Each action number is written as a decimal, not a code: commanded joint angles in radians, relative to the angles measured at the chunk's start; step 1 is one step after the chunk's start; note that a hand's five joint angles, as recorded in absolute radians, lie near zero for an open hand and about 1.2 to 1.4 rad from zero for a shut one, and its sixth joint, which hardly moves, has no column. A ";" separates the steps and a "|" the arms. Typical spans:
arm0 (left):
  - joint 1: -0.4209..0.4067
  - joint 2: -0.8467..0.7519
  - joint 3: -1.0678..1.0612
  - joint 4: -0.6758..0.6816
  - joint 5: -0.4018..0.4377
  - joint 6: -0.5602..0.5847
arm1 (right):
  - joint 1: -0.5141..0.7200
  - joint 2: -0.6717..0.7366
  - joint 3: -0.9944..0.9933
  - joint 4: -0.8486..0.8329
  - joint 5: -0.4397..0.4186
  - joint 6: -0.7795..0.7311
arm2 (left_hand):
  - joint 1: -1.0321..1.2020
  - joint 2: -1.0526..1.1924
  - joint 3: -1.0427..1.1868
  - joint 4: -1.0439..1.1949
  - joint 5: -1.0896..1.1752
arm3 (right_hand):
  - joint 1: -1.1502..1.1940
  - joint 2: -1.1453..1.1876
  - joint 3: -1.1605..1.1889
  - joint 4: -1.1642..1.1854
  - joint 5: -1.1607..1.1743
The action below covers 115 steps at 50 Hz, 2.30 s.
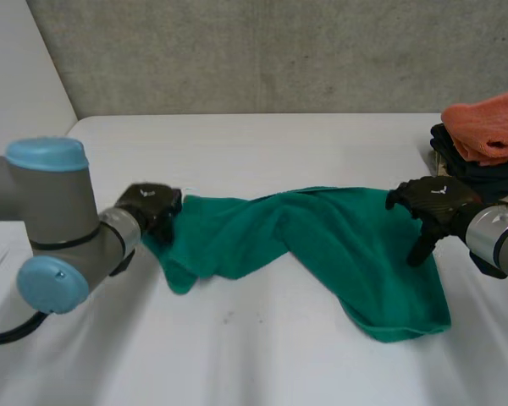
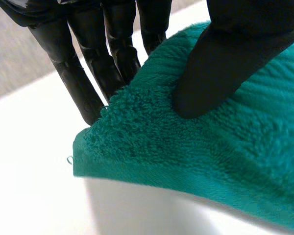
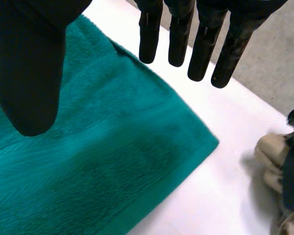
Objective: Fold the laundry.
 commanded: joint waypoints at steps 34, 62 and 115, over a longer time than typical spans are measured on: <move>-0.201 0.506 -0.013 0.299 0.092 0.589 | 0.172 0.721 -0.912 -0.016 -0.097 0.063 | 0.256 0.203 0.211 0.201 0.243 | 0.069 0.016 0.028 0.046 0.043; -0.158 0.481 0.026 0.537 0.147 0.582 | 0.169 0.457 -0.768 -0.347 0.032 0.181 | 0.256 0.203 0.211 0.201 0.243 | 1.032 0.979 0.991 1.009 1.006; -0.264 0.665 -0.175 0.473 0.150 0.586 | 0.235 0.867 -1.133 -0.141 -0.343 0.256 | 0.256 0.203 0.211 0.201 0.243 | -0.071 -0.124 -0.112 -0.094 -0.097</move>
